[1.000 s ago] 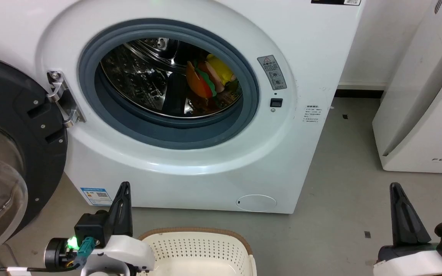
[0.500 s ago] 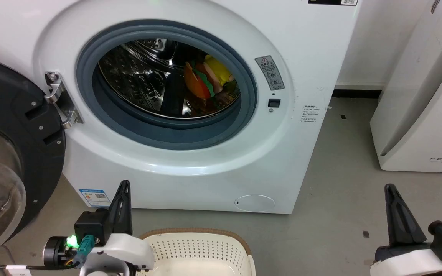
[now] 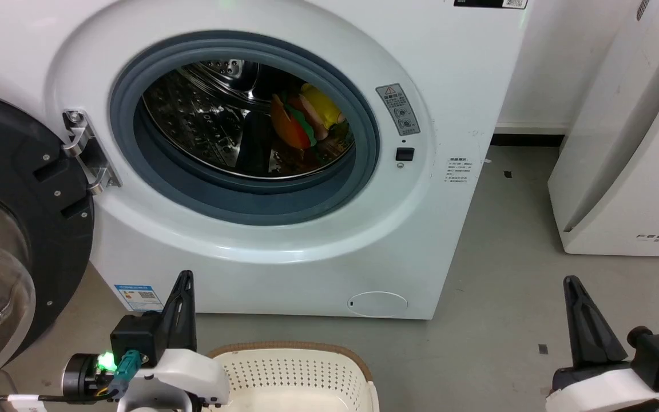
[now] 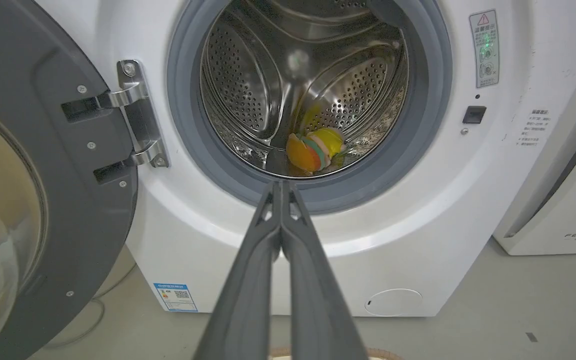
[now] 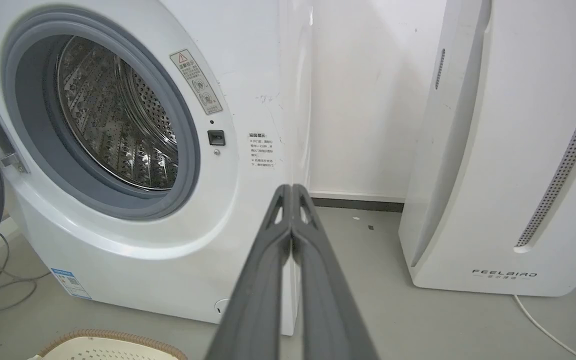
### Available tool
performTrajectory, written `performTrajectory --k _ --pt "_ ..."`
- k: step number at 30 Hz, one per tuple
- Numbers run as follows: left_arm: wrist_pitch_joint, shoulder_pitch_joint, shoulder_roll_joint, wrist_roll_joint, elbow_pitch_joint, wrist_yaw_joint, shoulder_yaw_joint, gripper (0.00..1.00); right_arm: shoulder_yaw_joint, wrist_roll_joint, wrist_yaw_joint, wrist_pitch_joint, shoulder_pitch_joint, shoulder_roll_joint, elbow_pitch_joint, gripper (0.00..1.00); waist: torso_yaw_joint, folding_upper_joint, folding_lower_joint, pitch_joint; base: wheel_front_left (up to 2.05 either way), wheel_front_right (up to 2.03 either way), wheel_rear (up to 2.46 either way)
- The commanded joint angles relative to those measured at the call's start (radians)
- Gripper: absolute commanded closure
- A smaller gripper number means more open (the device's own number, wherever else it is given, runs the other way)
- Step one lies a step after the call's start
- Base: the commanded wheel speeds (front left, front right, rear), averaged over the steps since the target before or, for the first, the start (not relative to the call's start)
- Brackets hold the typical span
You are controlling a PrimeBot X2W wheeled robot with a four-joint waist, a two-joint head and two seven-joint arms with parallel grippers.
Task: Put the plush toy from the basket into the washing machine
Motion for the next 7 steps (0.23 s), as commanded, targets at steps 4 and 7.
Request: performTrajectory --k 4,7 --pt "0.012 0.015 0.0 0.01 -0.016 -0.002 0.004 1.0 0.005 -0.013 0.0 0.013 -0.017 0.0 0.002 1.0 -0.002 0.0 -0.0001 -0.001 0.0 0.0 0.0" --pt "0.018 0.017 0.0 0.012 -0.022 -0.002 0.004 1.0 0.007 -0.016 0.0 0.019 -0.018 0.0 0.003 1.0 -0.003 0.0 -0.0001 -0.001 0.0 0.0 0.0"
